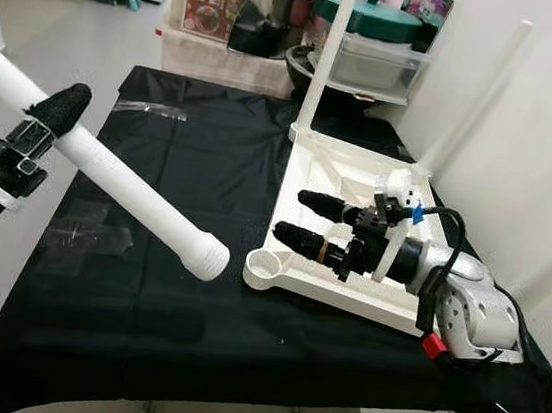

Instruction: Building children table

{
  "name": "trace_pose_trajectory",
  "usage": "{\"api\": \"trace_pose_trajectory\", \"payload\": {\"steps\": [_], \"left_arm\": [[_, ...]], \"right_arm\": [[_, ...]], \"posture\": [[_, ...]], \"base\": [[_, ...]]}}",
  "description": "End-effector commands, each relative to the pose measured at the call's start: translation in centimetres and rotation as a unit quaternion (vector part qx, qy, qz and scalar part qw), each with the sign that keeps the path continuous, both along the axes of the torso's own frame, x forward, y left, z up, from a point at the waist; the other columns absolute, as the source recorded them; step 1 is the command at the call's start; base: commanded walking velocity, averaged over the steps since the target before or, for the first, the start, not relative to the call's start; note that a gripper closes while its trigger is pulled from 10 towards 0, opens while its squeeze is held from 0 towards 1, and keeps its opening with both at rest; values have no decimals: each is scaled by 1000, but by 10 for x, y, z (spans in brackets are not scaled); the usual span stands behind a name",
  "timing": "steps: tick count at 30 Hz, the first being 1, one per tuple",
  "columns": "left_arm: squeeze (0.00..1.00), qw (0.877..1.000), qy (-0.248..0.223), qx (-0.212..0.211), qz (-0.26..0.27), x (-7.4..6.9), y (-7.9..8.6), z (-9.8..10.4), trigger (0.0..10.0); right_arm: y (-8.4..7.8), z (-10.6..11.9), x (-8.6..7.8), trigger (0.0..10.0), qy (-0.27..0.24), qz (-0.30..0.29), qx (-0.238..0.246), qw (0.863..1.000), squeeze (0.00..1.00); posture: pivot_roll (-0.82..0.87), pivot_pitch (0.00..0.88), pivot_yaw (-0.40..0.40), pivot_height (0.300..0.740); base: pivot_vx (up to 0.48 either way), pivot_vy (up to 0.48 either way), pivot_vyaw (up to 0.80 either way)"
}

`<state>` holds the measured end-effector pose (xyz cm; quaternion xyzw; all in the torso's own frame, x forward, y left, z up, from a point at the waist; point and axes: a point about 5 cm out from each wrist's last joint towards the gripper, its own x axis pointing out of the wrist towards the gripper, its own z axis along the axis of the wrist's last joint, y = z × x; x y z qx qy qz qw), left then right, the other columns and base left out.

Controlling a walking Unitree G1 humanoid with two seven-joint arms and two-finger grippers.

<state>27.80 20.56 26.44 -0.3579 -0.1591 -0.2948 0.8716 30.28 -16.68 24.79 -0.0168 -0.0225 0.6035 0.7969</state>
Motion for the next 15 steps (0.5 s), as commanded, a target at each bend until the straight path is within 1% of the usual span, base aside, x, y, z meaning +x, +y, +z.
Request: {"api": "trace_pose_trajectory", "payload": {"steps": [1, 3, 4, 5, 6, 7, 8, 9, 10, 11, 12, 13, 14, 15], "left_arm": [[0, 999, -9, 31, -42, 3, -13, 4, 10000], [0, 999, -9, 31, -42, 3, -13, 4, 10000], [0, 996, -24, 44, -70, 3, -20, 11, 10000], [0, 996, -24, 44, -70, 3, -20, 11, 10000], [0, 993, -37, 59, -95, 2, -25, 17, 10000], [0, 989, -47, 68, -119, 0, -29, 21, 10000], [0, 989, -47, 68, -119, 0, -29, 21, 10000], [0, 986, -54, 78, -139, -2, -34, 21, 10000], [0, 986, -54, 78, -139, -2, -34, 21, 10000], [0, 983, -54, 88, -152, -3, -39, 19, 10000], [0, 981, -55, 92, -164, -3, -44, 18, 10000], [0, 979, -57, 94, -172, -3, -47, 17, 10000], [0, 979, -57, 94, -172, -3, -47, 17, 10000], [0, 977, -61, 93, -182, -3, -51, 20, 10000]], "right_arm": [[19, 8, -6, 10000, -3, 54, 3, 999, 1000], [19, 8, -6, 10000, -3, 54, 3, 999, 1000], [32, 7, -8, 10000, 26, 89, 23, 995, 1000], [32, 7, -8, 10000, 26, 89, 23, 995, 1000], [41, 1, -9, 10000, 48, 109, 20, 993, 1000], [47, -5, -9, 10000, 75, 121, 16, 990, 839], [47, -5, -9, 10000, 75, 121, 16, 990, 839], [53, -8, -11, 10000, 94, 131, 12, 987, 718], [53, -8, -11, 10000, 94, 131, 12, 987, 718], [59, -11, -12, 10000, 107, 141, 4, 984, 443], [65, -17, -14, 10000, 118, 142, -15, 983, 59], [70, -23, -14, 10000, 123, 139, -31, 982, 31], [70, -23, -14, 10000, 123, 139, -31, 982, 31], [75, -31, -13, 10000, 133, 131, -51, 981, 0]], "posture": [[55, 0, -110, 740], [55, 0, -110, 740], [58, 0, -110, 740], [58, 0, -110, 740], [64, 0, -111, 740], [62, 0, -111, 740], [62, 0, -111, 740], [61, 0, -112, 740], [61, 0, -112, 740], [61, 0, -113, 740], [59, 0, -112, 740], [57, 0, -111, 740], [57, 0, -111, 740], [59, 0, -112, 740]], "base": [[0, 0, 0], [0, 0, 0], [0, 0, 0], [0, 0, 0], [0, 0, 0], [0, 0, 0], [0, 0, 0], [0, 0, 0], [0, 0, 0], [0, 0, 0], [0, 0, 0], [0, 0, 0], [0, 0, 0], [0, 0, 0]]}}
